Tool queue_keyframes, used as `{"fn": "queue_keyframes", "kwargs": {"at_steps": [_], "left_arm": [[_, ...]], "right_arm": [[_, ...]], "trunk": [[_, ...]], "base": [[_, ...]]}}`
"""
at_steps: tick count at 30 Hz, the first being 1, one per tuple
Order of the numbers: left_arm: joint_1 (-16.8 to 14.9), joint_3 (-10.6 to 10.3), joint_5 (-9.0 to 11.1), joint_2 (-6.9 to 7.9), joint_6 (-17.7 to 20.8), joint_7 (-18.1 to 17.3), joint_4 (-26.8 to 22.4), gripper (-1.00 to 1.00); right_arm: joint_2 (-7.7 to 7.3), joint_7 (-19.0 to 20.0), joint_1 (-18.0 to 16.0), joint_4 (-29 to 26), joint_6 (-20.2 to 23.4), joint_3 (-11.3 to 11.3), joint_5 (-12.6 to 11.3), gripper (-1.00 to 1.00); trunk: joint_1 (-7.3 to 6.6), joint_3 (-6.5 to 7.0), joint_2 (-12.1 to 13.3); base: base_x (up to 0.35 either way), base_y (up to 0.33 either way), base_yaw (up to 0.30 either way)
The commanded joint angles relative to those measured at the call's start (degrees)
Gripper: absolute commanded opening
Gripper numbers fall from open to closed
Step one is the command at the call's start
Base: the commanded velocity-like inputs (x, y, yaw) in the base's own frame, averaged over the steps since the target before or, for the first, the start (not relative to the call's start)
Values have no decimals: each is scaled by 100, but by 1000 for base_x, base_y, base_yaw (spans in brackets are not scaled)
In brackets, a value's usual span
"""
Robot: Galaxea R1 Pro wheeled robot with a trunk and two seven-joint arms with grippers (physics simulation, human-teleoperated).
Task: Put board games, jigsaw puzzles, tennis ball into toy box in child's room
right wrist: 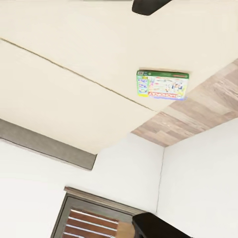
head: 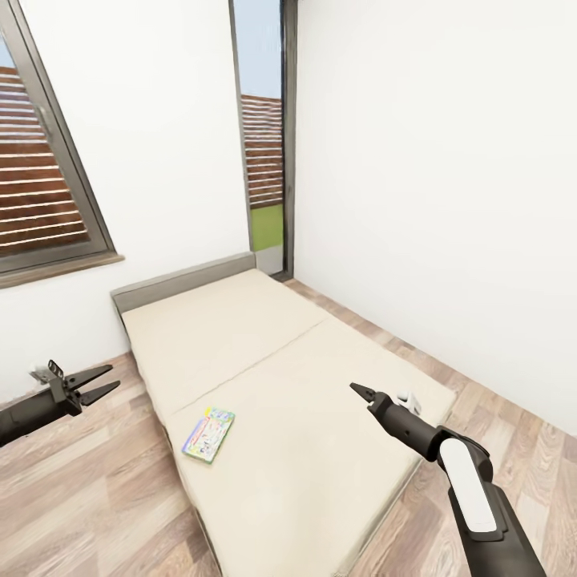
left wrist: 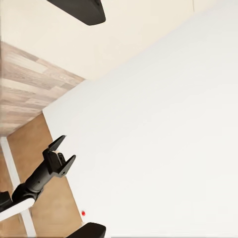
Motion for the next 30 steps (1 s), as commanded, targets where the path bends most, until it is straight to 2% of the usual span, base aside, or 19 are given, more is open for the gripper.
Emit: {"fn": "queue_keyframes", "kwargs": {"at_steps": [1,11,24,30], "left_arm": [[-3,1,12,4,56,-12,1,100],[-3,1,12,4,56,-6,1,100],[-3,1,12,4,51,-3,1,100],[-3,1,12,5,-107,-13,13,100]], "right_arm": [[8,34,-8,-1,39,-19,27,100],[4,38,-8,-3,39,-25,24,100],[0,61,-8,5,39,-28,-50,100],[1,61,-8,59,39,-29,-51,100]], "trunk": [[3,-6,-12],[3,58,-12],[3,140,-12],[3,178,-12]], "base": [[-98,199,-238],[-75,242,-237],[34,254,-237],[2,103,-237]]}}
